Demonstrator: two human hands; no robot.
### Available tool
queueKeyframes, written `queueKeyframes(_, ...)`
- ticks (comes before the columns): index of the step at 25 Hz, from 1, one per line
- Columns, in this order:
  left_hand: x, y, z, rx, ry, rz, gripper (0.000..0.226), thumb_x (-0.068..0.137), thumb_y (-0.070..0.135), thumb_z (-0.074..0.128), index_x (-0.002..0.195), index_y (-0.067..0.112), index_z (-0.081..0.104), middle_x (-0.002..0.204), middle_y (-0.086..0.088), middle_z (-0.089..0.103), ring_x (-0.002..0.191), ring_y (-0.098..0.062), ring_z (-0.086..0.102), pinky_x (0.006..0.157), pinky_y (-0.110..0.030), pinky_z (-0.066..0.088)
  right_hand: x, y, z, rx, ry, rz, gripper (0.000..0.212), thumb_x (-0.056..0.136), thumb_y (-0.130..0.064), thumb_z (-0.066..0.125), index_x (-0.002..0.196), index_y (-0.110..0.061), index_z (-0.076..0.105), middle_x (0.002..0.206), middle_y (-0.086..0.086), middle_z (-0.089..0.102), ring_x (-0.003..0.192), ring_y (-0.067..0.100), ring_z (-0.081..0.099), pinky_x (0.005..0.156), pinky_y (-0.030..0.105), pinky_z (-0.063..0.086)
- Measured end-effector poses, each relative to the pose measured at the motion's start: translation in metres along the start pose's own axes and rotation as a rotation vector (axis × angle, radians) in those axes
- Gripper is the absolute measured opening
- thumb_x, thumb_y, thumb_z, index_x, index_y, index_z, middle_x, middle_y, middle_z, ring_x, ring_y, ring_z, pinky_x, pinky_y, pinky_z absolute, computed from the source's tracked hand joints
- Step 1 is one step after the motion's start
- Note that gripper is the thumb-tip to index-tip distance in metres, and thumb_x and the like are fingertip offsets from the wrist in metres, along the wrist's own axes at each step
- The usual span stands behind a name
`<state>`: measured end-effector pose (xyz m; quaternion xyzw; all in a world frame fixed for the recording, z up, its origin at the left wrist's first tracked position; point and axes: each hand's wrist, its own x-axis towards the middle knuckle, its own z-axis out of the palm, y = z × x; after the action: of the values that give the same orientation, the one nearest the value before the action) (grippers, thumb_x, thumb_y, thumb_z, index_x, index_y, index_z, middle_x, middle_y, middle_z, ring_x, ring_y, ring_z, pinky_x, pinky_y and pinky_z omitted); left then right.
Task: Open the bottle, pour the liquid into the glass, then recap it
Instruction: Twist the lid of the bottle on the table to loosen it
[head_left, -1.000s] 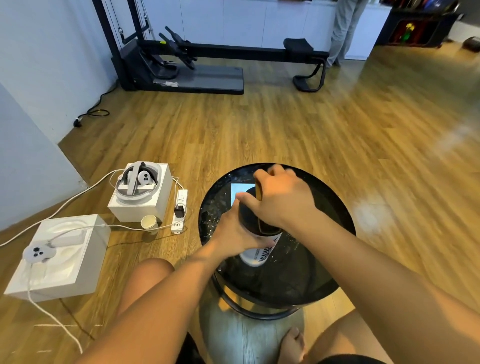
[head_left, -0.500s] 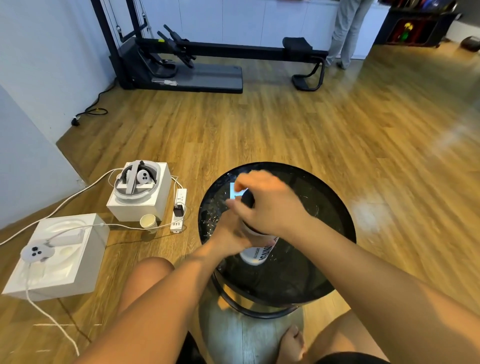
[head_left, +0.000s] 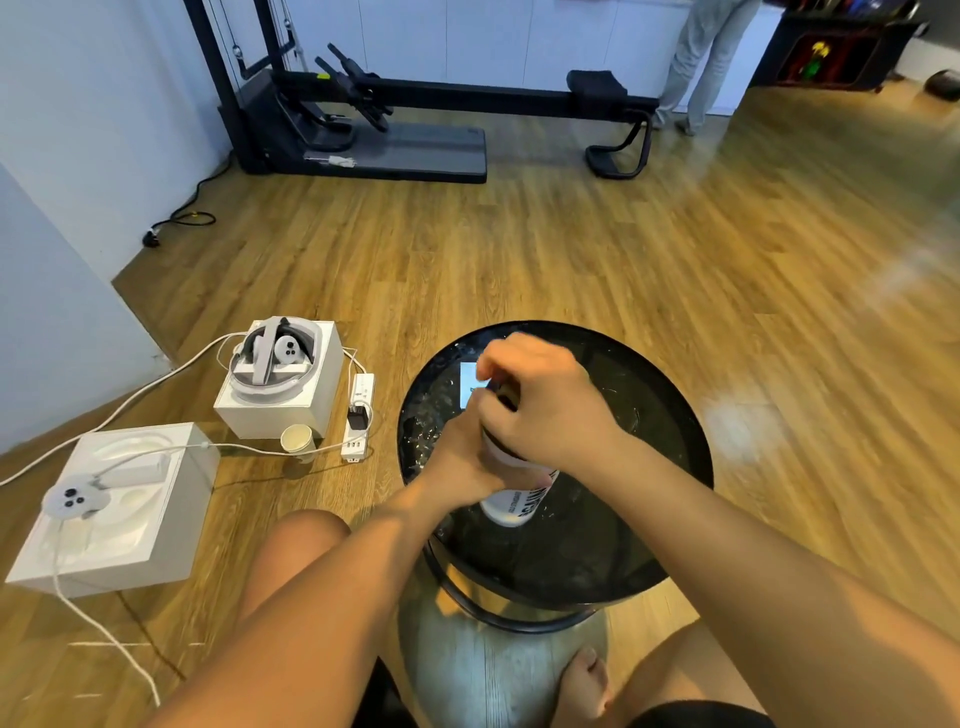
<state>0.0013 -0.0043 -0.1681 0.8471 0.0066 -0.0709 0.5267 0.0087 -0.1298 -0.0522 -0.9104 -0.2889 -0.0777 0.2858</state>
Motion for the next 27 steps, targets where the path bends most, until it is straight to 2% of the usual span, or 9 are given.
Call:
queueKeyframes(1,-0.002,0.006,0.0,-0.001,0.005,0.02,0.083,0.053,0.032,0.097,0.123,0.021,0.054,0.11,0.011,0.068,0.098,0.002,0.063,0.074,-0.011,0.049,0.004,0.007,-0.001,-0.09,0.018,0.05,0.024,0.086,-0.036,0.064,0.101,-0.017,0.067,0.099,0.003,0.065,0.096,0.026,0.057,0.078,0.044,0.052)
queueKeyframes(4,-0.007,0.015,-0.002,-0.031,0.007,0.03,0.088,0.05,0.036,0.099,0.122,0.032,0.047,0.104,0.019,0.065,0.097,0.009,0.06,0.07,-0.006,0.046,0.014,0.015,-0.002,-0.367,-0.258,0.248,0.047,0.096,-0.054,0.048,0.128,-0.023,0.061,0.129,0.006,0.06,0.124,0.03,0.05,0.11,0.051,0.036)
queueKeyframes(7,-0.007,0.014,-0.003,-0.012,0.001,0.057,0.089,0.047,0.046,0.097,0.121,0.022,0.055,0.102,0.016,0.069,0.096,0.001,0.066,0.069,-0.009,0.047,0.012,0.009,0.004,-0.291,-0.28,0.126,0.032,0.092,-0.038,0.049,0.111,-0.02,0.067,0.111,0.002,0.061,0.116,0.027,0.053,0.123,0.059,0.009)
queueKeyframes(11,-0.009,0.014,-0.003,-0.027,0.019,0.082,0.063,0.055,0.02,0.099,0.099,0.033,0.056,0.091,0.018,0.067,0.084,0.005,0.066,0.067,-0.01,0.047,0.008,0.01,0.001,-0.148,-0.326,-0.041,0.034,0.074,-0.026,0.044,0.092,-0.015,0.07,0.085,-0.001,0.058,0.089,0.023,0.058,0.126,0.052,0.011)
queueKeyframes(13,-0.008,0.011,-0.001,-0.055,0.019,0.087,0.068,0.052,0.021,0.099,0.104,0.029,0.056,0.094,0.015,0.069,0.089,0.005,0.067,0.072,-0.014,0.051,0.006,0.014,0.002,-0.116,-0.233,-0.038,0.04,0.079,-0.029,0.046,0.106,-0.017,0.071,0.097,0.001,0.067,0.099,0.023,0.062,0.125,0.053,0.013)
queueKeyframes(15,-0.006,0.015,-0.001,-0.046,0.015,0.049,0.08,0.051,0.031,0.099,0.114,0.028,0.051,0.1,0.016,0.068,0.096,0.004,0.065,0.075,-0.015,0.051,0.007,0.013,0.002,-0.321,-0.136,0.121,0.06,0.089,-0.056,0.036,0.13,-0.021,0.062,0.124,0.009,0.065,0.122,0.032,0.056,0.119,0.06,0.022)
queueKeyframes(18,-0.003,0.011,0.0,-0.024,0.011,0.037,0.08,0.051,0.031,0.1,0.112,0.031,0.048,0.099,0.02,0.065,0.09,0.015,0.06,0.07,-0.006,0.045,0.015,0.007,0.003,-0.509,-0.331,0.426,0.074,0.092,-0.071,0.032,0.146,-0.021,0.038,0.139,0.018,0.051,0.126,0.041,0.049,0.106,0.057,0.032)
queueKeyframes(23,-0.004,0.009,0.0,-0.011,0.012,0.043,0.081,0.051,0.037,0.098,0.121,0.024,0.058,0.105,0.016,0.071,0.1,0.008,0.063,0.076,-0.001,0.043,0.019,0.014,-0.013,-0.217,-0.451,0.284,0.07,0.092,-0.049,0.047,0.155,-0.031,0.022,0.145,0.011,0.042,0.128,0.035,0.049,0.121,0.062,0.014)
queueKeyframes(27,-0.006,0.015,-0.001,0.016,0.032,0.039,0.079,0.05,0.038,0.098,0.114,0.028,0.054,0.098,0.019,0.068,0.093,0.01,0.062,0.067,-0.003,0.044,0.02,0.026,-0.006,-0.174,-0.453,0.207,0.068,0.098,-0.054,0.046,0.156,-0.027,0.024,0.145,0.007,0.04,0.119,0.033,0.055,0.09,0.039,0.044)
